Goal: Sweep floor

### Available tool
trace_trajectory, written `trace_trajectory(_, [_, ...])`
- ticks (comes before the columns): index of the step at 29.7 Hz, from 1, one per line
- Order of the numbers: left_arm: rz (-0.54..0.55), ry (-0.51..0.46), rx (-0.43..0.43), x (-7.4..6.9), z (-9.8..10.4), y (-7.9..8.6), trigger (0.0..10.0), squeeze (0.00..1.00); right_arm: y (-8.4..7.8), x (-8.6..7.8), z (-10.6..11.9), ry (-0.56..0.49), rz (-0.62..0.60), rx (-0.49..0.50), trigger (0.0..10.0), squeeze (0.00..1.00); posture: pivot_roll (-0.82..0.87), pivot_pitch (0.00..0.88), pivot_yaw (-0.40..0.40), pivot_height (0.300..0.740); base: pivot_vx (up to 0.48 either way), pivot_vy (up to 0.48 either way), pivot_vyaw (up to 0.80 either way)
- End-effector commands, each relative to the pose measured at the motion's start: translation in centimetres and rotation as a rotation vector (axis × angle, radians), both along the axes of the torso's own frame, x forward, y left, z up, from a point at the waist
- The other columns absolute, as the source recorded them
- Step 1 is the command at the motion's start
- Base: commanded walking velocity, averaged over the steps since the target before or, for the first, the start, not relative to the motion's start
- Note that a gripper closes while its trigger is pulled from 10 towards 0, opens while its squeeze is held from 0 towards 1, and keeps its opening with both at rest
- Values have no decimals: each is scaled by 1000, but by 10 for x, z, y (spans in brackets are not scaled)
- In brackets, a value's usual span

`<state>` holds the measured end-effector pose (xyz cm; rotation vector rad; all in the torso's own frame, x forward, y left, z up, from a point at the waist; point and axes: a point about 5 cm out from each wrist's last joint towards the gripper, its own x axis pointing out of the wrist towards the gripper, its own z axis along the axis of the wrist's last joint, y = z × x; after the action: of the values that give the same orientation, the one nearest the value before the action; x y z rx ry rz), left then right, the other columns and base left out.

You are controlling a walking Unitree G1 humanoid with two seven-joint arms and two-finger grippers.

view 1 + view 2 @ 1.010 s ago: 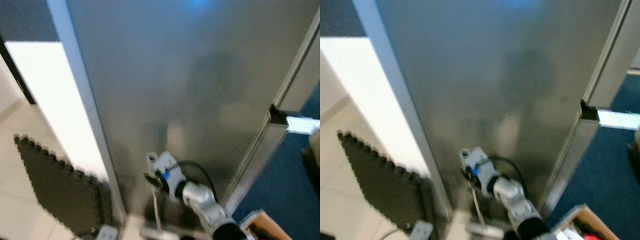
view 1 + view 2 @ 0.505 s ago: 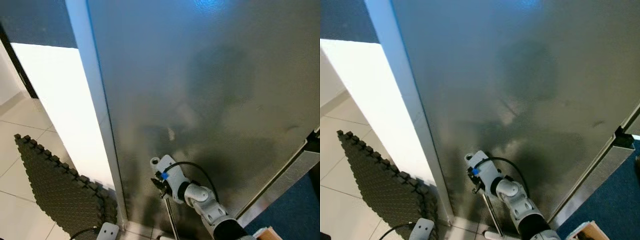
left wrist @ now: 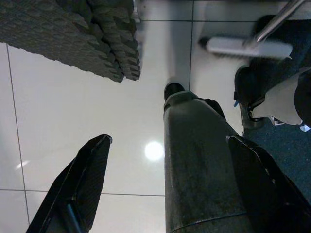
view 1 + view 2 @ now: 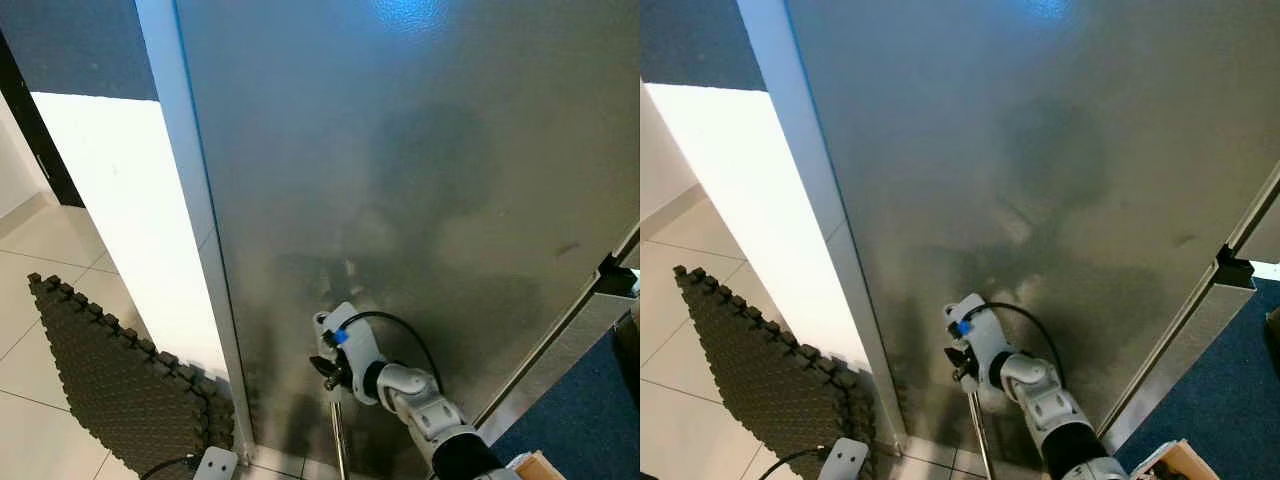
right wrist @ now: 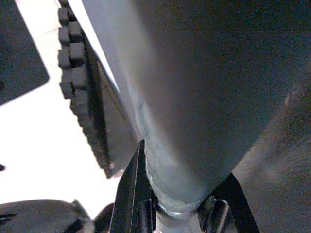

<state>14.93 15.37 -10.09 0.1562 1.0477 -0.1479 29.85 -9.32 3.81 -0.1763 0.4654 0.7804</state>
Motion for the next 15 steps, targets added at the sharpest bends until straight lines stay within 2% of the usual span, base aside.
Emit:
trace_trajectory(1, [7, 36, -6, -9, -3, 0, 10000, 0, 2, -1, 4, 6, -3, 73, 10000, 0, -94, 39, -8, 740, 0, 0, 0])
trace_trajectory(15, [2, 42, -5, -10, -4, 1, 10000, 0, 6, -7, 8, -70, 4, 182, 10000, 0, -90, 53, -1, 740, 0, 0, 0])
